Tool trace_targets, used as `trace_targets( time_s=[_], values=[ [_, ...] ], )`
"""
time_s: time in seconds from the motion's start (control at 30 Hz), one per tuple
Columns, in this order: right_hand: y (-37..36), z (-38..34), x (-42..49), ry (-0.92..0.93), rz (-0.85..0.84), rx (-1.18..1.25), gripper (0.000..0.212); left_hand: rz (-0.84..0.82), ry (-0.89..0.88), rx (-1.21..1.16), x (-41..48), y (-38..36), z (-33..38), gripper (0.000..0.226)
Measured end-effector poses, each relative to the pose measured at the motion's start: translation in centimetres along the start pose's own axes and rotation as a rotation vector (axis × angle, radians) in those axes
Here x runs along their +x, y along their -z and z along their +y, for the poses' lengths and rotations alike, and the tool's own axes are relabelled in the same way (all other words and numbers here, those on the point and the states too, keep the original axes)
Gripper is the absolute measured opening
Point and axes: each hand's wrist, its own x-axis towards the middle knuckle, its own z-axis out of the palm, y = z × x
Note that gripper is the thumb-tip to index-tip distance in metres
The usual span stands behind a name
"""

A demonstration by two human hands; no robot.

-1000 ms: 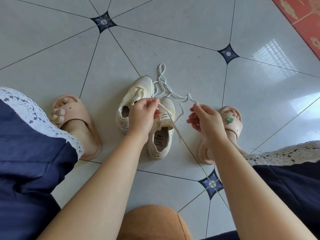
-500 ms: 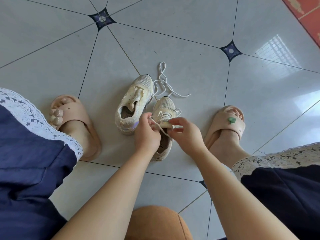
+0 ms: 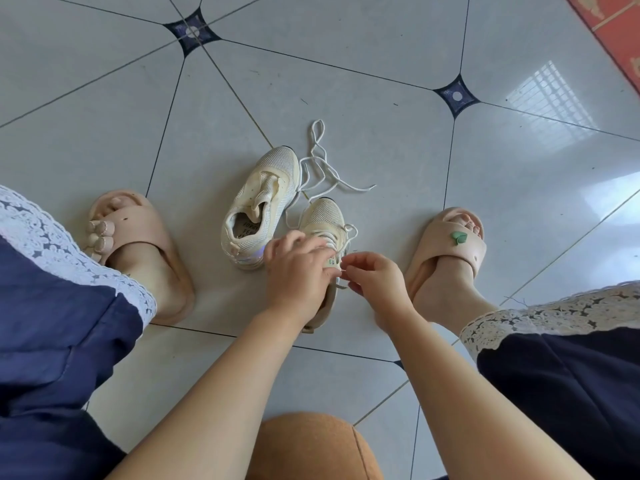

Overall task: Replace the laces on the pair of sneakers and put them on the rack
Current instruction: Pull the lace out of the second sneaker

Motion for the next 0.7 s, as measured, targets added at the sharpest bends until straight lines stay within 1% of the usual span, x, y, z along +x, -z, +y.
trace_targets(
  time_s=[0.1, 0.17, 0.33, 0.43, 0.5, 0.6, 0.7],
  values=[
    [-0.4, 0.2, 0.5, -0.027, -0.004, -0.058, 0.014, 0.001, 0.016, -0.014, -0.2, -0.4, -0.5, 0.028],
    [-0.9, 0.0, 0.7, -0.028, 0.015, -0.078, 0.014, 0.010, 0.013, -0.036, -0.3, -0.4, -0.7, 0.028],
    [-1.3, -0.7, 1.1, 0.023, 0.088, -0.246, 0.017, -0.025, 0.006, -0.050, -0.6, -0.6, -1.1, 0.026],
    [-0.8, -0.7, 1.1, 0.006, 0.083, -0.199, 0.014, -0.001, 0.006, -0.040, -0.4, -0.6, -1.0, 0.020],
    [-0.1, -0.6, 1.2, -0.037, 0.043, -0.104, 0.014, -0.014, -0.009, -0.007, -0.6, -0.6, -1.1, 0.019],
    [0.6, -0.6, 1.2, -0.109, -0.001, 0.049, 0.019, -0.005, -0.085, 0.042, -0.7, -0.4, -1.4, 0.018],
    [1.0, -1.5, 1.3, -0.113, 0.012, 0.026, 0.024, 0.032, -0.145, 0.066, -0.5, -0.1, -1.5, 0.018]
  ],
)
